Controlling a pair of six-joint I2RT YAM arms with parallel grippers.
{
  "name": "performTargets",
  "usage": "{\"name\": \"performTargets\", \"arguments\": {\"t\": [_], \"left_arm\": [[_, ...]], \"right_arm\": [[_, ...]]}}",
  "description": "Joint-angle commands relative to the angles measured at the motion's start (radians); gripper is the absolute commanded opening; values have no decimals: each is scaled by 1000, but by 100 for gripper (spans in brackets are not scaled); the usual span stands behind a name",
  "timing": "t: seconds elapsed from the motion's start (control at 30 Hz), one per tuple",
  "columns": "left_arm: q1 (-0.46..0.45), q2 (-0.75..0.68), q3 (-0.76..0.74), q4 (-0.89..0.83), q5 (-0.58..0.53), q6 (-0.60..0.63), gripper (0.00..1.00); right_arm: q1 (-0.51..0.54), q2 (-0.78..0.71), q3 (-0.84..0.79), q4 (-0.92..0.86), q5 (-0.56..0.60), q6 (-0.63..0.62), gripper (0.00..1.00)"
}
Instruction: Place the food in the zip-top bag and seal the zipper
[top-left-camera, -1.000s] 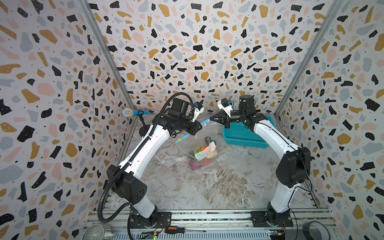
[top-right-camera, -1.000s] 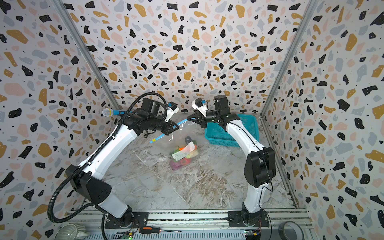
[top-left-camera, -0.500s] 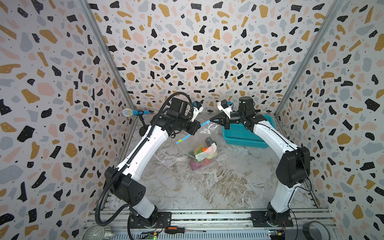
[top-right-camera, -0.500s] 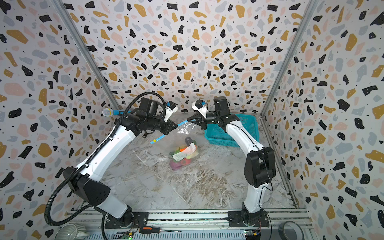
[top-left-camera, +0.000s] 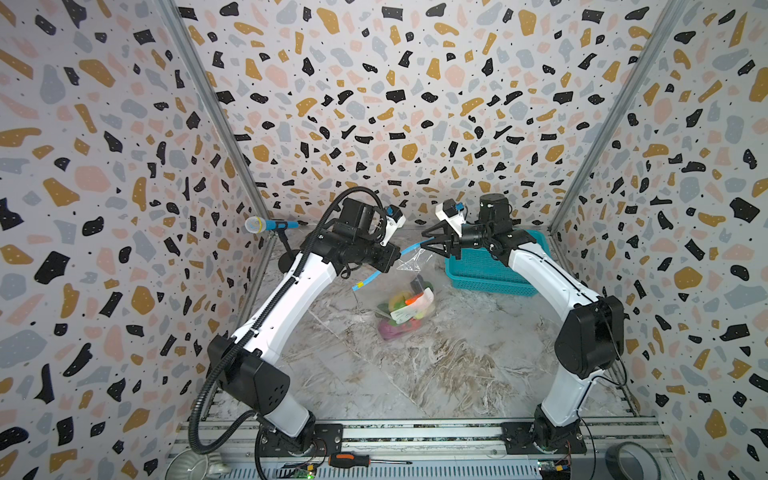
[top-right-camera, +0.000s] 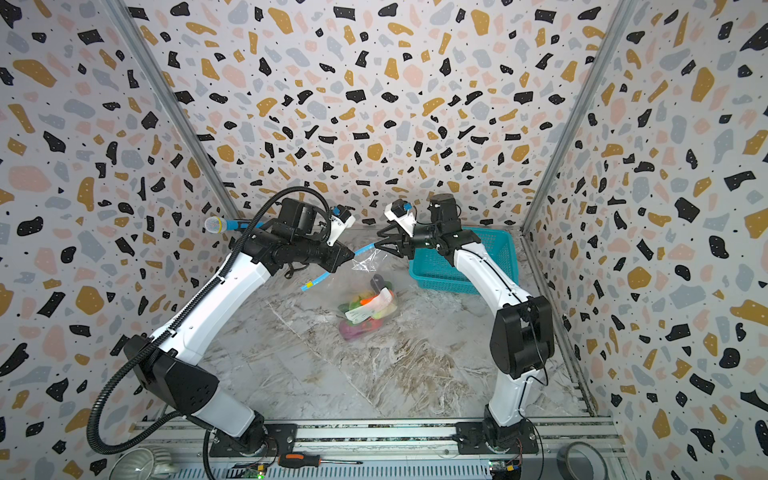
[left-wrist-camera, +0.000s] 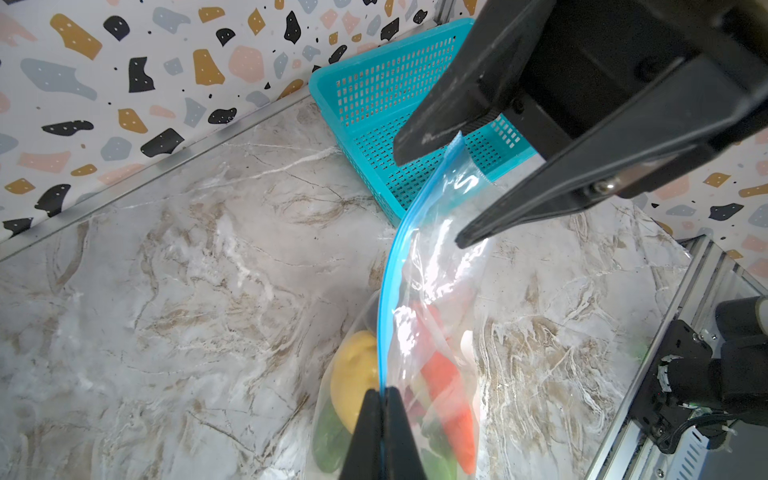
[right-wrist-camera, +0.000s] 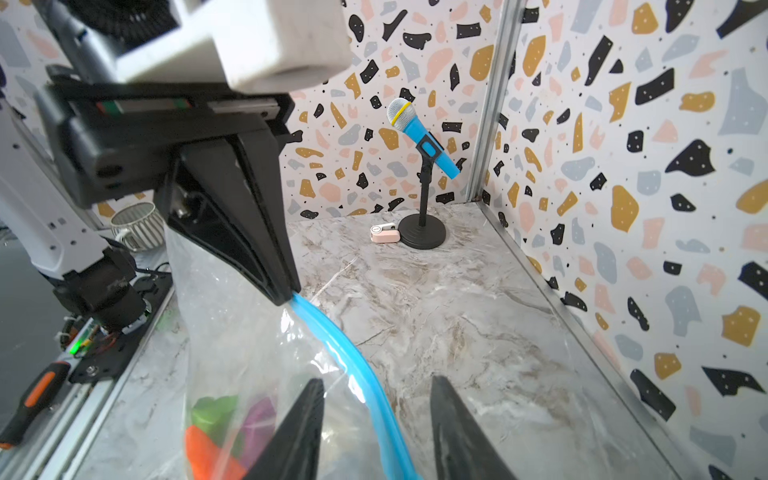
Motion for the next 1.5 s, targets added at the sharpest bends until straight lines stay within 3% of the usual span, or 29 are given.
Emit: {"name": "performTargets", "arguments": {"t": [0.0, 0.27, 0.6, 0.77, 0.97, 1.27, 1.37, 1.47], "left_arm": [[6, -31, -34, 31, -8, -40, 0], [5, -45, -60, 107, 24, -137, 0], [-4, -95, -118, 198, -4, -259, 0], [-14, -172, -242, 388, -30, -472, 0], [-28, -236, -289, 466, -109, -601, 0], [-122, -213, -192, 459, -179, -740, 0], [-167, -224, -181, 476, -225, -786, 0], [-206, -229, -182, 492, -270, -838, 0]], "right_arm": [[-6, -108, -34, 28, 36, 114, 54], [14, -355, -446, 335, 228, 385, 58], [126, -465, -793, 653, 289, 381, 65], [136, -452, -787, 644, 295, 297, 66], [133, -434, -768, 638, 294, 256, 67], [77, -495, -753, 572, 295, 223, 67], [53, -545, -783, 573, 344, 262, 67], [37, -595, -848, 617, 419, 386, 67]]}}
